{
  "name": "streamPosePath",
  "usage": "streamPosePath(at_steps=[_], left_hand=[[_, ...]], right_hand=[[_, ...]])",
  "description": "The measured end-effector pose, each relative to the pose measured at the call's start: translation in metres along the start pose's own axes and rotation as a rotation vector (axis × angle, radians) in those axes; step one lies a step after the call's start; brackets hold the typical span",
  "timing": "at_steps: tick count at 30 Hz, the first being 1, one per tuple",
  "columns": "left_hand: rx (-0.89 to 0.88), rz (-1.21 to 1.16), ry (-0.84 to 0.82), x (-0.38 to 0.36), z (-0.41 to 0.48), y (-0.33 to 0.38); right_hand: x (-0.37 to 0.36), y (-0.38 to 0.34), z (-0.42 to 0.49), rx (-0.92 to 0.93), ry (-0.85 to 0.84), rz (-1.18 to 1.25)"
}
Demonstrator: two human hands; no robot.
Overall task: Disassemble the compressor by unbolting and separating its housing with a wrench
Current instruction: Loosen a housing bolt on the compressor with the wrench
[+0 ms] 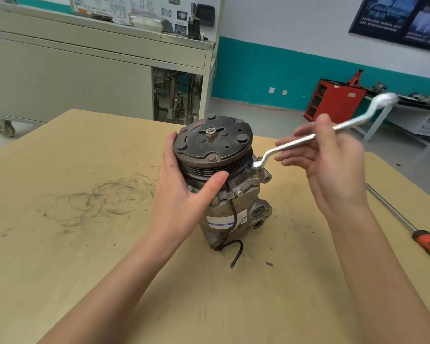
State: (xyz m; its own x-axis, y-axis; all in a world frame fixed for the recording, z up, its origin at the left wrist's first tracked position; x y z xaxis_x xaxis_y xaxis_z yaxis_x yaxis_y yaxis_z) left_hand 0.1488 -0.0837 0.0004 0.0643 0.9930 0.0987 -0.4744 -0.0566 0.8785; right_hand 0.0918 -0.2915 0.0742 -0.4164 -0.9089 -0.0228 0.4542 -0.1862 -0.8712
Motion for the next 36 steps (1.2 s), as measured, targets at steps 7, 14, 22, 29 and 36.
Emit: streamPosePath(at_steps=[7, 14, 22, 29, 36], left_hand=[[-0.010, 0.021, 0.011, 0.000, -0.001, 0.001], [-0.018, 0.013, 0.010, 0.001, -0.001, 0.003], [-0.003, 0.006, 0.001, 0.001, 0.000, 0.001], [-0.007, 0.005, 0.000, 0.001, -0.001, 0.003], [-0.001, -0.006, -0.007, 0.000, -0.001, 0.002]], right_hand=[[-0.032, -0.050, -0.087, 0.705, -0.074, -0.691], [-0.041, -0.040, -0.116, 0.954, -0.018, -0.961], [-0.007, 0.021, 0.005, -0.099, -0.321, 0.283], [-0.042, 0.050, 0.040, -0.309, -0.501, 0.295], [-0.002, 0.011, 0.021, -0.049, -0.113, 0.120]])
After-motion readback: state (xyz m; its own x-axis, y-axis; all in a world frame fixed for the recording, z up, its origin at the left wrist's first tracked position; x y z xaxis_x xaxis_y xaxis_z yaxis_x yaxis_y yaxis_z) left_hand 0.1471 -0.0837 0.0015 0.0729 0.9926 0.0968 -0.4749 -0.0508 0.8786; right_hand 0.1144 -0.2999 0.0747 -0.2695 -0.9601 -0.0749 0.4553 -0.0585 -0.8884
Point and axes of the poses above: each hand's wrist, its own z-axis towards the middle knuckle, its own x-axis out of the back of the hand, y = z × x, the point moved 8 cm from there along z, towards the middle knuckle, and after that the axes turned 4 degrees about -z, right-handed, at the moved point
